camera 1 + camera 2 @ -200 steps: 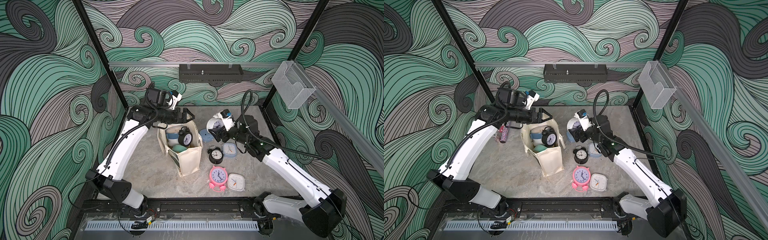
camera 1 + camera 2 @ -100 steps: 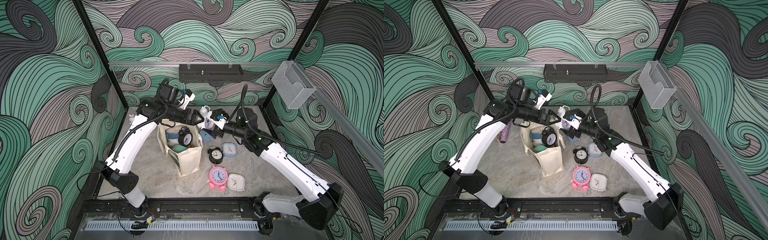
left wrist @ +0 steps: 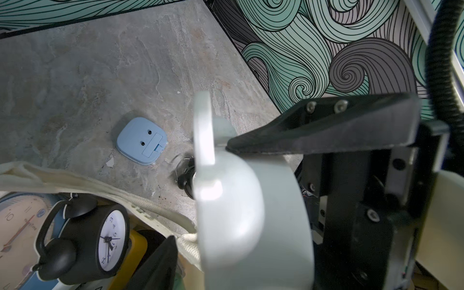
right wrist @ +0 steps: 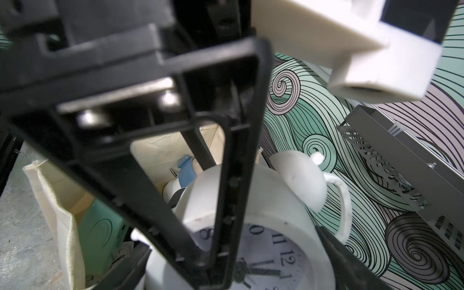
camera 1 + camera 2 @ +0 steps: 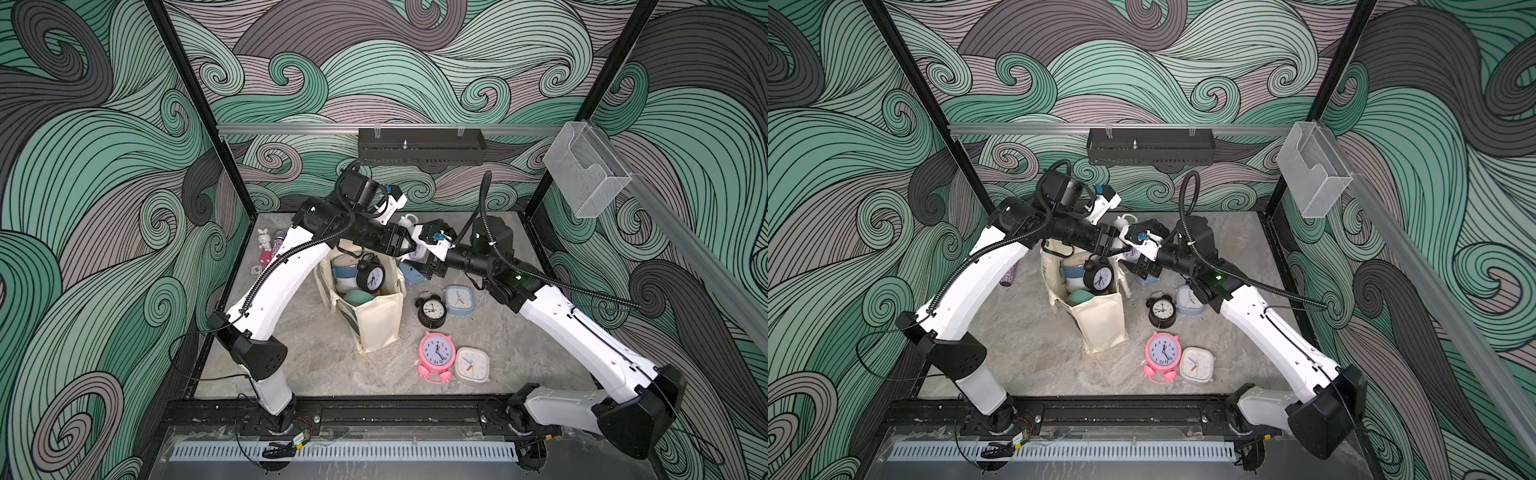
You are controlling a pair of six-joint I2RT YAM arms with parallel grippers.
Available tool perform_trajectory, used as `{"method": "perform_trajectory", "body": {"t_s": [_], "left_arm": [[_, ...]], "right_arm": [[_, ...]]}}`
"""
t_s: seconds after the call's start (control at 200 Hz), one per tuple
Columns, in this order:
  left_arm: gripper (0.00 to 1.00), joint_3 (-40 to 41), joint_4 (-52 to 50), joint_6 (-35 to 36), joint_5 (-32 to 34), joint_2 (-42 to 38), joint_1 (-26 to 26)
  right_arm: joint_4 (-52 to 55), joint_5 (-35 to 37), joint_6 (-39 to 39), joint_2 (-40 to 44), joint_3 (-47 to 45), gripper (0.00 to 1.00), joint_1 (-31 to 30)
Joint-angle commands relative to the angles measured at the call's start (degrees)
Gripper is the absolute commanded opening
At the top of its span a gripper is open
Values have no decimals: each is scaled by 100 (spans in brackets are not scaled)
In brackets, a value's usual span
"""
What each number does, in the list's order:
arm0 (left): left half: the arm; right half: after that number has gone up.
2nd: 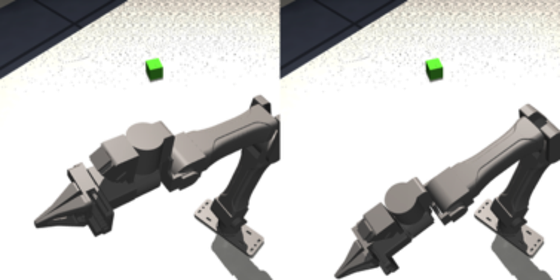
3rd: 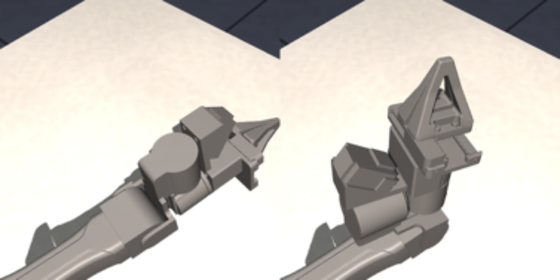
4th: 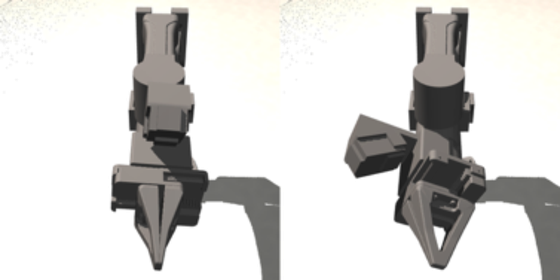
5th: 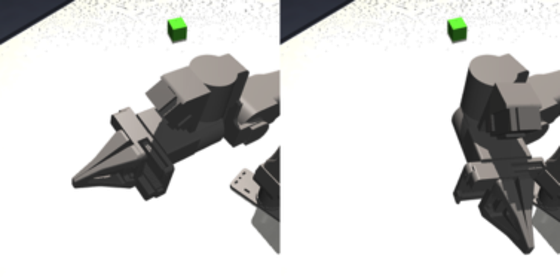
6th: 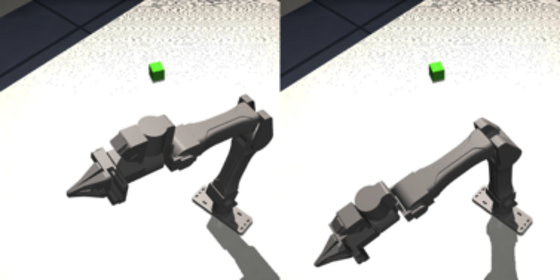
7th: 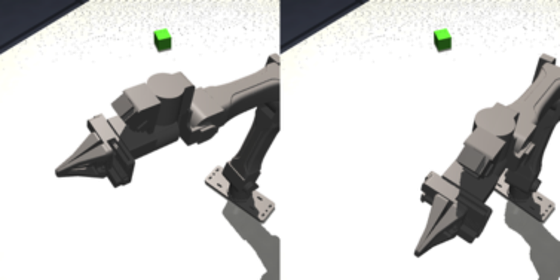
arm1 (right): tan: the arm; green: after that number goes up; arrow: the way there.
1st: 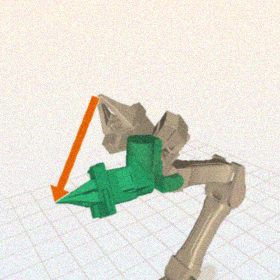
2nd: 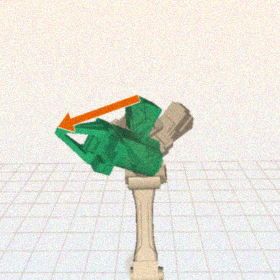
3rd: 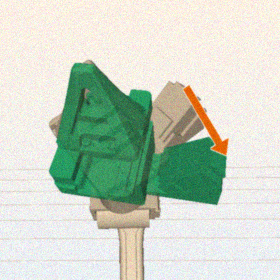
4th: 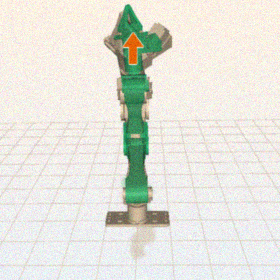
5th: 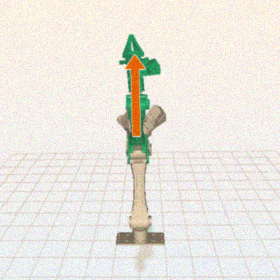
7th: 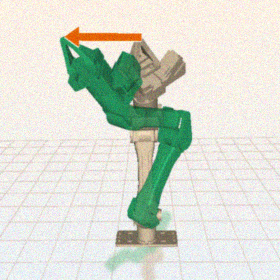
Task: Put the alarm clock into the canvas bag
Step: Place the alarm at the canvas bag.
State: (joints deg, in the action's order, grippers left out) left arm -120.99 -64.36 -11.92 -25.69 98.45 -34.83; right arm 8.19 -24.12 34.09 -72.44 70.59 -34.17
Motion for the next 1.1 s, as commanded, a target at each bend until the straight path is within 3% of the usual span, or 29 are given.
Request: {"method": "perform_trajectory", "body": {"t_s": [0.0,0.265,0.375,0.445,0.505,0.725,0.946,1.096], "left_arm": [[57,-95,-107,-166,207,12,-33],[39,523,414,-674,229,-367,-60],[34,706,502,-848,362,-512,-60],[32,753,538,-947,533,-612,-64],[32,758,556,-1017,759,-724,-60],[32,655,34,-1075,2312,-1028,130],[31,646,-530,-270,2904,-980,446],[31,806,-443,528,3710,-840,498]], "right_arm": [[-122,-115,-3,29,87,71,-30],[-105,-129,-37,-7,61,74,-35],[-169,-146,-86,11,11,80,-28],[-274,-114,-185,28,-48,90,-28],[-396,-86,-336,61,-116,99,-31],[-725,-6,-912,300,-386,100,-30],[-999,143,-1997,787,-1007,100,-35],[-1178,197,-2985,1376,-1566,100,-28]]}}
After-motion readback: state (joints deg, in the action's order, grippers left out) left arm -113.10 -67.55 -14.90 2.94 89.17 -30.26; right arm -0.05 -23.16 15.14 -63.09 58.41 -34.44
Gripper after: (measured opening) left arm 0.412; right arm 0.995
